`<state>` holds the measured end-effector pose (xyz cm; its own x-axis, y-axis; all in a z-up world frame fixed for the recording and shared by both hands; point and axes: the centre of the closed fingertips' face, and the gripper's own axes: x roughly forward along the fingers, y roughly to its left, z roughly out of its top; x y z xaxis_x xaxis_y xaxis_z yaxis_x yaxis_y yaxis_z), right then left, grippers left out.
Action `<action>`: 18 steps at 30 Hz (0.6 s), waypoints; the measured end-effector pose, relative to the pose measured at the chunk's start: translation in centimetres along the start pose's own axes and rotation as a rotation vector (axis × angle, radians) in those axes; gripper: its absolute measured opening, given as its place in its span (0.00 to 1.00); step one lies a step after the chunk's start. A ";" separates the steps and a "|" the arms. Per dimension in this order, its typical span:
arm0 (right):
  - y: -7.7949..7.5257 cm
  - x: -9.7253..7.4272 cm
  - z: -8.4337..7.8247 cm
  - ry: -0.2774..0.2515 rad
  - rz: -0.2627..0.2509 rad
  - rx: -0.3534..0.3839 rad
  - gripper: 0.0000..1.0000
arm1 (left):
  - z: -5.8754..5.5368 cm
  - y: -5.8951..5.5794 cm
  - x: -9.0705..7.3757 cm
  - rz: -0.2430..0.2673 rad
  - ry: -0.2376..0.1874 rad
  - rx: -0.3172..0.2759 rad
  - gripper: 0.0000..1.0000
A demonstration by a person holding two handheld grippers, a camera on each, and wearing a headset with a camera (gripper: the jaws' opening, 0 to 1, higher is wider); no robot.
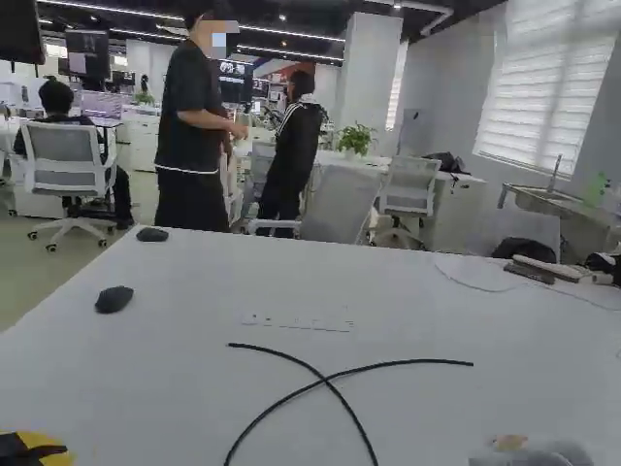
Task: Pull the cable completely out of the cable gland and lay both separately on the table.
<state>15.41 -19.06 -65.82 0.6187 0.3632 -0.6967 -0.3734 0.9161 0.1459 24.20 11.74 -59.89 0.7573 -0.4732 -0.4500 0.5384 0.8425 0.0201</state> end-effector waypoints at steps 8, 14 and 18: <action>0.0 -0.1 0.0 0.000 -0.010 0.010 0.44 | -0.9 0.0 0.1 -0.024 0.030 -0.042 0.33; 0.0 0.0 -0.1 0.008 -0.012 0.004 0.44 | -0.9 0.1 0.0 -0.019 0.027 -0.052 0.34; 0.1 0.0 0.0 0.008 -0.014 0.004 0.43 | -1.0 0.2 0.0 -0.021 0.031 -0.045 0.34</action>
<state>15.37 -19.02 -65.82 0.6182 0.3493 -0.7042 -0.3624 0.9216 0.1391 23.95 12.10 -60.77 0.7341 -0.4830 -0.4772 0.5361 0.8437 -0.0294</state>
